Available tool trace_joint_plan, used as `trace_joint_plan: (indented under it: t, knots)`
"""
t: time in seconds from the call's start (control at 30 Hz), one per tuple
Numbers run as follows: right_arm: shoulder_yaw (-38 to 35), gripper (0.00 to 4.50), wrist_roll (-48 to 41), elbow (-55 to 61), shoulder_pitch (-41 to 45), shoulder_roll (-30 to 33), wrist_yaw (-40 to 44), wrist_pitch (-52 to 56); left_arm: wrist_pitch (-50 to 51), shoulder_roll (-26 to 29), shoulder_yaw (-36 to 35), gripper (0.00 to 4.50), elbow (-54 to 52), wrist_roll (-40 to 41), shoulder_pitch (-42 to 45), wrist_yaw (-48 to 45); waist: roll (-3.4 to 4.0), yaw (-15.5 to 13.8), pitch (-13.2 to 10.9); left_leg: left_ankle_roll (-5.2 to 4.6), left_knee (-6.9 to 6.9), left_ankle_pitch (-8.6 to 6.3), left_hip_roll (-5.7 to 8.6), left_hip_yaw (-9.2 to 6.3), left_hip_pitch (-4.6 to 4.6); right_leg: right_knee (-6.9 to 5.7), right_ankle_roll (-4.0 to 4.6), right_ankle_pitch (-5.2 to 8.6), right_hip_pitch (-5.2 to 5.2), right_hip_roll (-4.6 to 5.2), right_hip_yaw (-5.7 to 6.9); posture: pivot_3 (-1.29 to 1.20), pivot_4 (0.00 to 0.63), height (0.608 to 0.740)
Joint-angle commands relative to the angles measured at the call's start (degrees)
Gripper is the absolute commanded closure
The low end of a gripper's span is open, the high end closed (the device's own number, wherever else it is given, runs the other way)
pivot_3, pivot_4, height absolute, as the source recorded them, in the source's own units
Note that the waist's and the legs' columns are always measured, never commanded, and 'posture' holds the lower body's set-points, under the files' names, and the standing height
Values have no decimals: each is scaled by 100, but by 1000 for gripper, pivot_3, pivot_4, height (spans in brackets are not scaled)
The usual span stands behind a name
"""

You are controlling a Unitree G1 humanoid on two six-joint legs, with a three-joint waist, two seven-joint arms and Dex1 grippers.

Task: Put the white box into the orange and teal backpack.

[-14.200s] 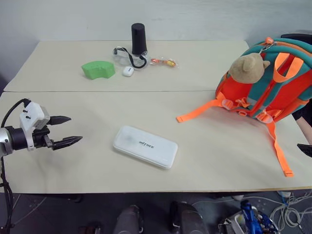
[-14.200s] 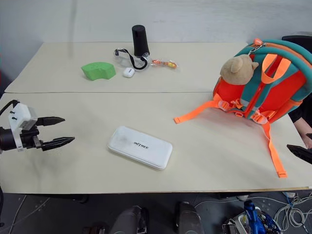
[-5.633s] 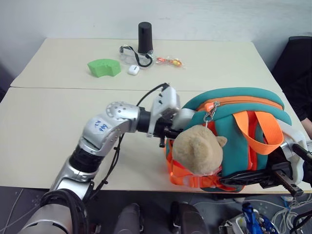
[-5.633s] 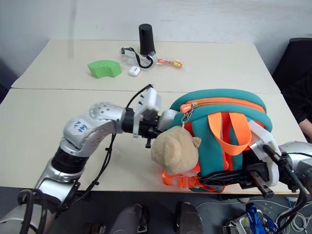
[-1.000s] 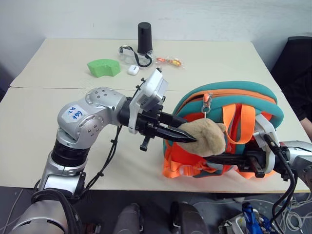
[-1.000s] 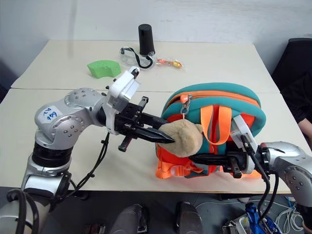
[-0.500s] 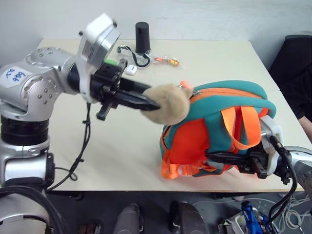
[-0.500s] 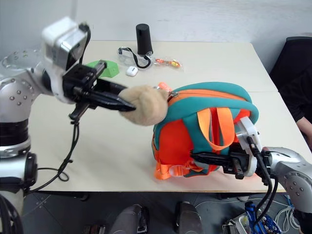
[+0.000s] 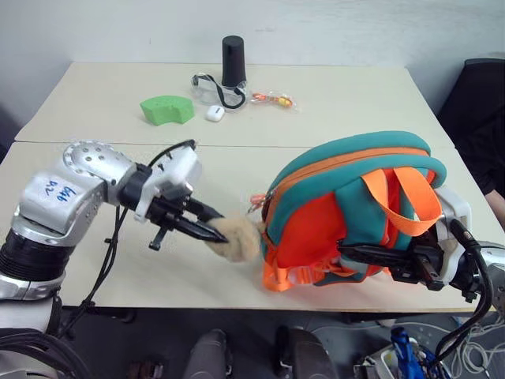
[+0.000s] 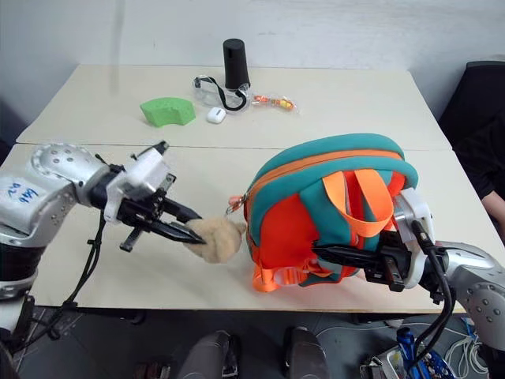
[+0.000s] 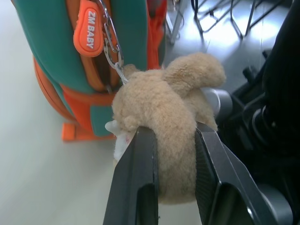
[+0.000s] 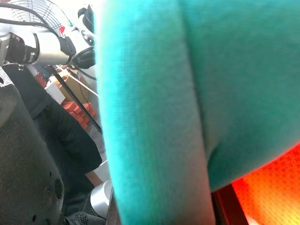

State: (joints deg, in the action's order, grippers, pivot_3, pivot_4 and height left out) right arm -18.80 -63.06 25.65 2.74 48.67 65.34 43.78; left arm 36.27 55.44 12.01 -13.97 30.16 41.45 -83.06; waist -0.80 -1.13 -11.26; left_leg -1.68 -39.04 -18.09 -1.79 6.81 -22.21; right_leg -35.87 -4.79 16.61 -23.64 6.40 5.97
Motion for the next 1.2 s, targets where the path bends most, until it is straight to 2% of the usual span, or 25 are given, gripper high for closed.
trace_joint_plan:
  t: [0.03,0.33,0.47,0.57,0.6,0.73,0.93,0.97,1.03,1.2]
  knots:
    - [-191,4500,-35,130,-12,75,69,-99,-563,103,276,3869,-207,-584,-344,-35,0,-4,0,0,0,-1,-1,0,-1,0,1,0,0,3,1,0,150,740]
    - [-80,4500,283,136,-35,75,115,-184,-1312,-727,906,3869,198,-1743,-790,834,-1,-29,0,-10,-3,-5,1,-2,-4,1,0,0,0,9,3,0,150,740]
    - [-18,4500,726,62,-106,170,119,-347,-1315,-950,775,3869,317,-1708,-791,975,0,-23,0,-10,-3,-5,0,-1,-3,0,0,0,1,10,3,0,150,740]
    - [-26,4500,797,-51,-131,301,63,-183,-925,-998,502,3869,277,-1316,-716,896,0,-22,0,-11,-4,-5,0,-2,-1,-2,-1,0,2,11,3,0,150,740]
    - [-50,3812,778,-72,-160,360,91,-120,-715,-993,396,3176,230,-1117,-687,844,0,-22,0,-11,-4,-5,1,-2,-1,-3,-1,0,2,12,3,0,150,740]
    - [-281,2503,985,12,-483,570,266,-316,-56,-762,-87,1909,-23,-359,-621,494,0,-25,0,-11,-4,-5,-2,-6,-4,0,-1,0,1,13,7,0,150,740]
    - [-965,438,1156,-169,-880,699,298,-428,319,-299,-561,40,8,63,-739,267,-1,-26,0,-11,-4,-4,3,-5,-2,0,-2,-1,5,11,8,0,150,740]
    - [-1112,73,1223,-223,-979,733,316,-446,314,-231,-609,0,42,62,-775,250,0,-27,0,-11,-5,-4,2,-5,-2,0,-2,-1,5,11,8,0,150,740]
    - [-1481,28,1384,-345,-1261,834,494,-522,350,-88,-761,0,112,123,-859,200,0,-30,0,-10,-4,-5,2,-6,-3,1,-2,-1,4,10,9,0,150,740]
    - [-3197,28,1511,-1081,-2245,1227,1522,-310,350,501,-1494,0,293,335,-1190,4,0,-29,0,-11,-2,-7,2,-4,-4,8,-2,-1,5,4,10,0,150,740]
